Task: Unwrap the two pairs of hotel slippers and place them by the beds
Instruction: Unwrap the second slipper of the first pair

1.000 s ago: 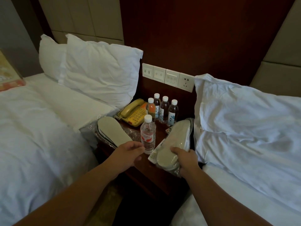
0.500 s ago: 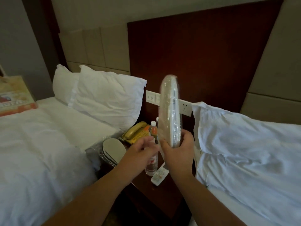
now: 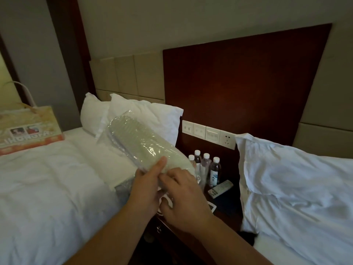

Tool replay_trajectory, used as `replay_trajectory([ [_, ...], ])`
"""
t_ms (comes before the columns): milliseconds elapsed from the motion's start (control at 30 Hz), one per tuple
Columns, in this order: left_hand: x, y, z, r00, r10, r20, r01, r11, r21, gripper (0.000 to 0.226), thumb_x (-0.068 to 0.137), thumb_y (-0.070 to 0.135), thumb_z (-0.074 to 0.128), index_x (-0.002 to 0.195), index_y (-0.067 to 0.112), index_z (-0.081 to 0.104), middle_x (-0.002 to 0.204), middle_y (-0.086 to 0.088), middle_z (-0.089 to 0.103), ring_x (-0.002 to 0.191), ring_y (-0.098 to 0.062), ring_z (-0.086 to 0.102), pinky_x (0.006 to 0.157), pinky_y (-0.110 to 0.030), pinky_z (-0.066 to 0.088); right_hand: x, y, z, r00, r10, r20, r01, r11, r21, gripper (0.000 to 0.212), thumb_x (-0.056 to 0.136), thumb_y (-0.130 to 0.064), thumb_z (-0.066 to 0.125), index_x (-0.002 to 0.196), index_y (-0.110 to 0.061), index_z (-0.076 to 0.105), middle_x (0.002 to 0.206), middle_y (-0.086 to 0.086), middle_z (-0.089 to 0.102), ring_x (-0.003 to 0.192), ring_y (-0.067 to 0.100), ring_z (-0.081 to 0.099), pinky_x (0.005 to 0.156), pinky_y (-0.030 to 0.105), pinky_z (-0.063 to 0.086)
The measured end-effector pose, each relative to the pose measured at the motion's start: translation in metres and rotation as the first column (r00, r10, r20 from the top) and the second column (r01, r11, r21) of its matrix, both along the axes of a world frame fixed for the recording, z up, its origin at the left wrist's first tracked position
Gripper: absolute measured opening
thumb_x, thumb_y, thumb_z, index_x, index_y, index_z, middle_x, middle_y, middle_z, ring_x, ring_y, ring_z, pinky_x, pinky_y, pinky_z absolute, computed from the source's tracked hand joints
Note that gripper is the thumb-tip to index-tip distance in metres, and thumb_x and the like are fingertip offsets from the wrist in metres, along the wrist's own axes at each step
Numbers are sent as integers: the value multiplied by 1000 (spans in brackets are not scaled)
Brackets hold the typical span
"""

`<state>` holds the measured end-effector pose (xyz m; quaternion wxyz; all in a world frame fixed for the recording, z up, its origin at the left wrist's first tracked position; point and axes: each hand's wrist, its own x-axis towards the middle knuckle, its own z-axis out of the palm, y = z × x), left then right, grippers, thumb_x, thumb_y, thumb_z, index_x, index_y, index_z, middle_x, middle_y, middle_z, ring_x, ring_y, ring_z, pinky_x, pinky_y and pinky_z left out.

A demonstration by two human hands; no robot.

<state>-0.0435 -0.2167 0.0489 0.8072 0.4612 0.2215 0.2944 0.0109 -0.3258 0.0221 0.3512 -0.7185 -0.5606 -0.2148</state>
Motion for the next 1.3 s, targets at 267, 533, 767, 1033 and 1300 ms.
replay_trajectory([
  [267,-18,32,-12,988,136,75,-121,976,-182,63,77,26,76,132,13,49,124,-13,64,109,-34,63,74,-44,57,-16,-11,17,966,-181,-185,240,892,382,54,72,-32,72,122,-29,53,123,-8,48,119,7,43,99,35,38],
  [533,-22,41,-16,965,192,176,-142,955,-261,56,77,22,76,128,16,53,122,-8,67,108,-30,65,84,-52,55,-25,-11,1,665,-83,-743,252,961,118,29,72,-57,68,83,-36,52,84,-9,60,73,4,58,57,15,43],
  [767,-27,51,-14,946,213,243,-119,929,-350,56,65,22,80,118,15,62,110,-8,73,92,-26,72,68,-45,59,-1,-6,0,170,219,-961,280,924,260,12,86,-26,67,75,-20,68,60,-5,63,53,7,55,51,22,44],
  [1033,-27,53,-12,943,201,266,-105,937,-332,52,64,25,80,112,17,64,97,-3,77,85,-22,74,65,-42,60,21,7,16,-77,140,-987,182,975,124,30,82,-16,63,111,-15,63,80,0,67,64,12,63,52,27,45],
  [1300,-36,59,-14,955,122,269,-46,962,-270,53,70,24,77,120,16,62,116,-8,70,101,-28,69,70,-45,59,52,17,57,605,48,-795,290,917,275,11,81,-29,75,87,-31,66,79,-5,70,73,8,67,65,29,56],
])
